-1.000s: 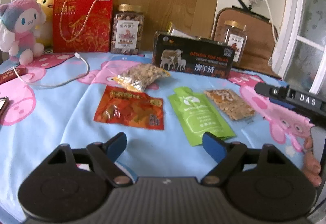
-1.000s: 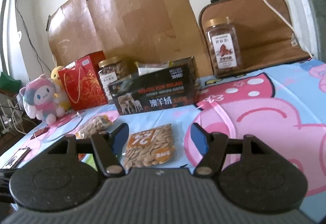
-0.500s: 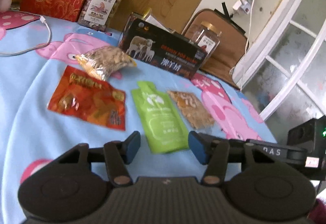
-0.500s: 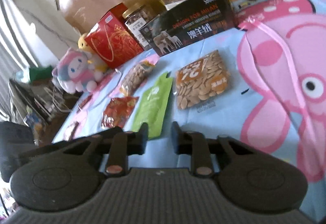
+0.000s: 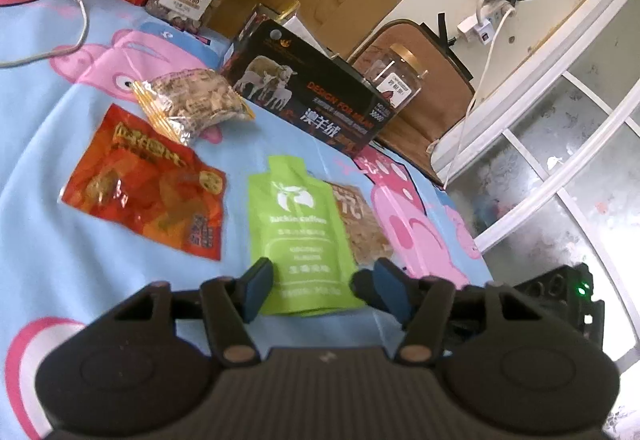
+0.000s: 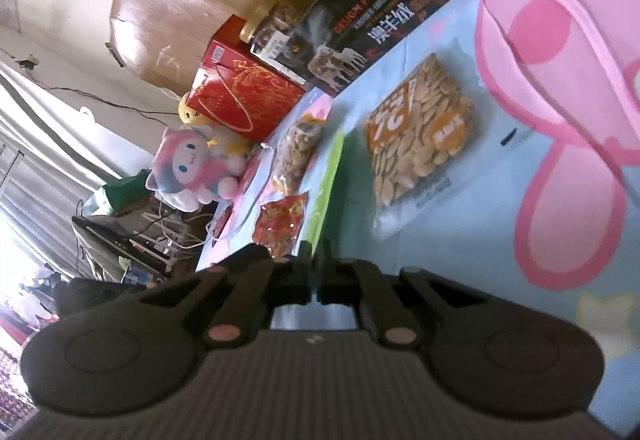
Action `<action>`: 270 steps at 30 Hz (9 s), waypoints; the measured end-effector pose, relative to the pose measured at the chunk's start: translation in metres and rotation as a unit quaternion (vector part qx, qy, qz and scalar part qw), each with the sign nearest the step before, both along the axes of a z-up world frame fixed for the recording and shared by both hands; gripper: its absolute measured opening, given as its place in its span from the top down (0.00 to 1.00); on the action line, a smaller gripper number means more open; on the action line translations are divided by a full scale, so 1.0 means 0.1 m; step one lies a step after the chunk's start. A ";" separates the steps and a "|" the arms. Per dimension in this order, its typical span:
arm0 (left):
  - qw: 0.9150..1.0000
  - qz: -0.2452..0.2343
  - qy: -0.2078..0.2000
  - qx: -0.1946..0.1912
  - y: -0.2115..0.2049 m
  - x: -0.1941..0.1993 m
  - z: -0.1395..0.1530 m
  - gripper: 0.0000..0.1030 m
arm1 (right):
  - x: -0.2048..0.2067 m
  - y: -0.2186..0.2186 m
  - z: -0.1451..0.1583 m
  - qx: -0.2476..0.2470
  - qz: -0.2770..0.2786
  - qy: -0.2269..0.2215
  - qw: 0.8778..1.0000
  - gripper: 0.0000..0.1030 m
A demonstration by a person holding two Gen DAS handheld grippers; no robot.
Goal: Organize snacks
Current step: 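Grasp the green pouch with the left gripper and drop it into the black box, then grasp the seed packet with the left gripper and drop it into the box, then grasp the yellow-edged clear nut packet with the left gripper, drop it into the box, then grasp the red snack packet with the left gripper and drop it into the box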
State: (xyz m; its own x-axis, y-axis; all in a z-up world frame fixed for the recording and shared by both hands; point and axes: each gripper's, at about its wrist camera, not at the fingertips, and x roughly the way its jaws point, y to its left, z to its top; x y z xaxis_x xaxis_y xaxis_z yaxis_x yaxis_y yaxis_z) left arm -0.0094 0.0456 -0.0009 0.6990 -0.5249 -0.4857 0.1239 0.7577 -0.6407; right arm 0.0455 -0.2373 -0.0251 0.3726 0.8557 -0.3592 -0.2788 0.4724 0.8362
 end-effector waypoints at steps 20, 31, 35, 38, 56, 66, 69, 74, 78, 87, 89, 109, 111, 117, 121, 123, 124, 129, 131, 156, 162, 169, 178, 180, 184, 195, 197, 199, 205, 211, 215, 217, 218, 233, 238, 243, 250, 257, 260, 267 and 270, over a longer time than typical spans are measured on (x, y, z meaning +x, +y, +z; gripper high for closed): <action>0.998 -0.048 -0.001 0.046 -0.49 0.14 0.06 0.32 | -0.09 -0.36 0.08 -0.092 -0.038 -0.095 0.991 0.60; 0.999 -0.042 0.008 -0.005 -0.37 0.16 0.01 0.31 | -0.09 -0.24 -0.07 -0.027 0.010 -0.093 0.995 0.88; 0.997 -0.048 0.019 -0.052 -0.28 0.15 -0.05 0.31 | 0.00 -0.45 -0.26 0.098 0.005 -0.007 0.995 0.93; 0.995 -0.048 0.018 -0.081 -0.20 0.12 -0.09 0.31 | 0.04 -0.55 -0.34 0.167 0.000 0.024 0.986 0.94; 0.997 -0.055 -0.050 -0.006 -0.38 0.99 0.66 0.70 | 0.72 -0.45 0.30 0.115 -0.048 -0.057 0.991 0.94; 0.999 0.037 0.000 0.025 -0.33 2.05 0.90 0.53 | 1.52 -0.20 0.57 0.064 -0.184 -0.049 0.980 0.55; 0.999 0.042 -0.003 0.009 -0.25 2.03 0.89 0.53 | 1.45 -0.17 0.65 0.036 -0.200 -0.101 0.974 0.53; 0.999 0.032 -0.019 0.007 -0.17 1.73 0.84 0.52 | 1.19 -0.26 0.62 0.013 -0.199 -0.142 0.970 0.53; 0.998 -0.001 -0.039 0.045 -0.26 1.29 0.77 0.51 | 0.82 -0.32 0.49 -0.022 -0.187 -0.161 0.969 0.53; 0.995 -0.055 0.006 0.080 -0.57 0.73 0.21 0.50 | 0.39 -0.15 0.12 -0.165 -0.124 -0.149 0.967 0.54; 0.996 -0.051 0.014 0.071 -0.58 0.70 0.11 0.48 | 0.35 -0.08 0.12 -0.172 -0.102 -0.151 0.968 0.53; 0.996 -0.031 -0.023 -0.081 -0.24 0.49 0.26 0.43 | 0.27 -0.21 0.02 -0.085 -0.080 -0.094 0.989 0.61; 0.995 -0.032 -0.016 -0.090 -0.27 0.54 0.22 0.43 | 0.27 -0.21 0.01 -0.085 -0.081 -0.094 0.989 0.61; 0.996 -0.029 0.027 -0.085 -0.35 0.69 0.05 0.58 | 0.24 -0.16 0.04 -0.103 -0.081 -0.109 0.985 0.62; 0.992 -0.028 0.079 -0.090 -0.35 0.75 -0.20 0.85 | 0.28 -0.21 0.01 -0.100 -0.090 -0.094 0.986 0.72; 0.989 -0.030 0.087 -0.114 -0.26 0.74 -0.25 0.87 | 0.31 -0.26 -0.03 -0.075 -0.087 -0.079 0.990 0.72; 0.988 -0.030 0.088 -0.124 -0.23 0.73 -0.25 0.88 | 0.31 -0.28 -0.03 -0.068 -0.087 -0.075 0.991 0.71; 0.981 -0.031 0.069 -0.176 -0.05 0.64 -0.20 0.89 | 0.25 -0.31 0.00 -0.037 -0.082 -0.083 0.993 0.50; 0.980 -0.036 0.056 -0.185 -0.02 0.62 -0.15 0.89 | 0.23 -0.31 0.00 -0.022 -0.076 -0.081 0.994 0.45; 0.996 -0.018 0.026 -0.089 -0.09 2.04 0.73 0.78 | 1.37 -0.13 0.59 0.064 -0.098 -0.022 0.993 0.82; 0.997 0.048 0.040 -0.037 0.00 2.27 0.75 0.45 | 1.77 0.08 0.68 -0.022 -0.140 -0.037 0.989 0.76; 0.996 0.080 0.007 -0.034 0.36 2.01 0.92 0.28 | 1.63 0.09 0.76 -0.064 -0.155 -0.100 0.981 0.64; 0.994 0.107 -0.017 0.023 0.78 0.95 0.70 0.30 | 0.91 0.26 0.65 -0.080 -0.077 -0.181 0.977 0.64; 0.992 0.128 -0.005 0.024 0.90 0.72 0.54 0.31 | 0.83 0.44 0.48 -0.092 -0.034 -0.159 0.982 0.64; 0.988 0.150 0.024 0.005 1.05 0.46 0.25 0.34 | 0.85 0.74 0.17 -0.102 -0.001 -0.103 0.989 0.64; 0.989 0.141 0.033 -0.010 1.09 0.34 0.08 0.38 | 1.19 1.05 -0.02 -0.071 -0.021 -0.026 0.997 0.74; 0.989 0.143 0.031 -0.017 1.12 0.32 0.08 0.38 | 1.08 0.96 0.02 -0.077 -0.029 -0.037 0.996 0.77; 0.989 0.147 0.024 -0.018 1.13 0.28 0.11 0.38 | 0.94 0.78 0.07 -0.064 -0.044 -0.038 0.996 0.88; 0.993 0.120 -0.013 -0.006 0.95 0.28 0.30 0.38 | 0.43 0.14 0.22 -0.100 -0.121 -0.099 0.983 0.87; 0.998 0.070 0.001 -0.001 0.54 0.53 0.30 0.38 | 0.30 0.07 0.29 -0.122 -0.137 -0.134 0.974 0.58; 0.999 0.033 0.005 0.026 0.23 0.59 0.26 0.38 | 0.28 0.13 0.28 -0.156 -0.144 -0.170 0.962 0.52; 0.999 0.019 0.012 0.030 0.12 0.62 0.24 0.38 | 0.34 0.11 0.22 -0.157 -0.140 -0.159 0.965 0.48; 0.999 0.012 0.013 0.036 0.06 0.64 0.22 0.38 | 0.37 0.11 0.18 -0.158 -0.139 -0.149 0.966 0.48; 0.998 -0.017 0.009 0.053 -0.23 0.62 0.21 0.70 | 0.17 0.18 0.19 -0.157 -0.085 -0.179 0.968 0.78; 0.998 -0.013 -0.028 0.063 -0.22 0.80 0.53 0.69 | 0.28 0.24 0.42 -0.146 -0.104 -0.221 0.959 0.78; 0.993 0.003 -0.068 0.094 -0.25 1.23 0.89 0.68 | 0.66 0.38 0.69 -0.144 -0.129 -0.260 0.946 0.78; 0.991 0.041 -0.062 0.115 -0.26 1.87 0.94 0.69 | 1.17 0.64 0.75 -0.163 -0.150 -0.281 0.934 0.72; 0.991 0.075 -0.041 0.104 -0.10 1.93 0.80 0.69 | 1.08 0.59 0.65 -0.198 -0.206 -0.313 0.906 0.51; 0.992 0.077 -0.053 0.080 0.02 1.72 0.80 0.69 | 0.92 0.44 0.63 -0.186 -0.215 -0.310 0.907 0.51; 0.993 0.078 -0.071 0.059 0.37 0.94 0.69 0.69 | 0.60 0.47 0.44 -0.161 -0.142 -0.252 0.944 0.51; 0.990 0.102 -0.053 0.082 0.57 0.62 0.57 0.68 | 0.52 0.62 0.32 -0.145 -0.065 -0.202 0.966 0.51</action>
State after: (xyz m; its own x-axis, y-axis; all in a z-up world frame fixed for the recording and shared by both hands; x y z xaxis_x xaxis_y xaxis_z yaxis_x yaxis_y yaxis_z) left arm 0.0525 0.1027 0.0561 0.8336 -0.2878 -0.4715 0.0175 0.8669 -0.4982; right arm 0.0978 -0.1757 0.0066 0.6303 0.6771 -0.3798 -0.4768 0.7237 0.4990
